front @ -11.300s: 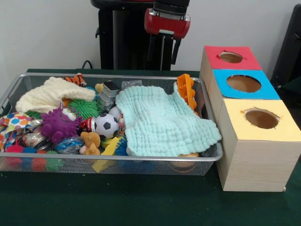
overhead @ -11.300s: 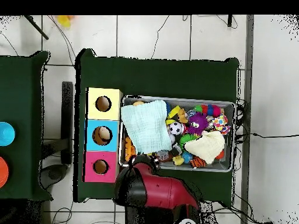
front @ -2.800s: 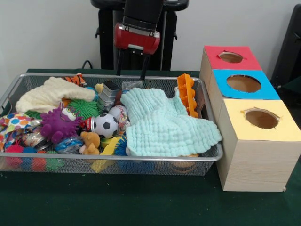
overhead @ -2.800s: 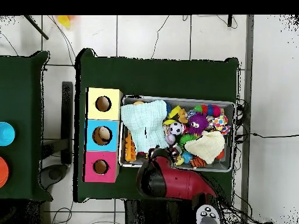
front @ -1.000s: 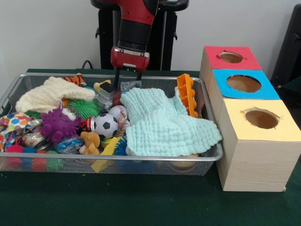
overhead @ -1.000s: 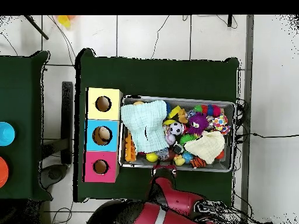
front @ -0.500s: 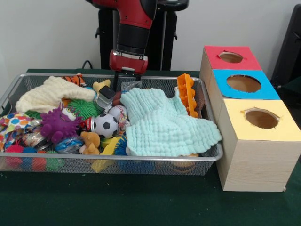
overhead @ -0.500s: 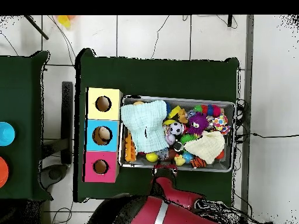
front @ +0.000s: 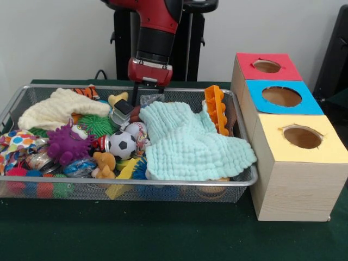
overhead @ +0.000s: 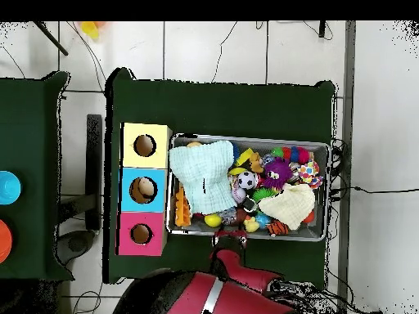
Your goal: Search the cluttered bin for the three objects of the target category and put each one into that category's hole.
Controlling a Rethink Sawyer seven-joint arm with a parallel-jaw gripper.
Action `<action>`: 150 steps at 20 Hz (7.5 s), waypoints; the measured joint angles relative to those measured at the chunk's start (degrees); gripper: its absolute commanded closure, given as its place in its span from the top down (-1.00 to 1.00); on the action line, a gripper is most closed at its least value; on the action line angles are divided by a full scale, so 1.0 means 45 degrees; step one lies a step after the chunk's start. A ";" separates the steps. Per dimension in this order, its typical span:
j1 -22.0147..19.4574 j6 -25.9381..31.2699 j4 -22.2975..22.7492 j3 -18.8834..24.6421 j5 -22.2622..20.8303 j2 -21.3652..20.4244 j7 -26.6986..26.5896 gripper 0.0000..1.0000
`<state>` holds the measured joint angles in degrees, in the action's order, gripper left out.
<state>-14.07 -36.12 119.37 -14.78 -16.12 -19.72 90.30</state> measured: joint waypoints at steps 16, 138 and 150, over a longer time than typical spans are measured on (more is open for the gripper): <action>0.0983 -0.0047 0.0002 -0.0426 0.0159 -0.0089 0.0005 1.00; 0.4164 -0.3029 -0.0171 -0.2020 0.2671 0.0190 0.0003 1.00; 0.3003 -0.2922 -0.0171 -0.2022 0.2409 0.0190 0.0003 1.00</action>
<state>-0.56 -49.27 118.60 -23.88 -5.28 -18.87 90.31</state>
